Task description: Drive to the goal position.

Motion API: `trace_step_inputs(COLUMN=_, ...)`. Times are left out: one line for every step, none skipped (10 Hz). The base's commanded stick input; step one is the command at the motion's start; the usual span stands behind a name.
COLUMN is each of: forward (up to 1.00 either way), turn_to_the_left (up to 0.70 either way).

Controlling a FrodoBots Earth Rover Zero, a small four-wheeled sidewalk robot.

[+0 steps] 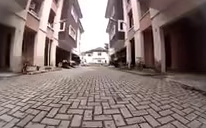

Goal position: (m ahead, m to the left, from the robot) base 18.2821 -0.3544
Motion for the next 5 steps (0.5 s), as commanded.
trace_step_inputs(forward=0.50, turn_to_the_left=0.00)
trace_step_inputs(forward=0.50, turn_to_the_left=0.00)
trace_step_inputs(forward=0.50, turn_to_the_left=0.00)
trace_step_inputs(forward=0.50, turn_to_the_left=0.00)
trace_step_inputs(forward=0.50, turn_to_the_left=0.00)
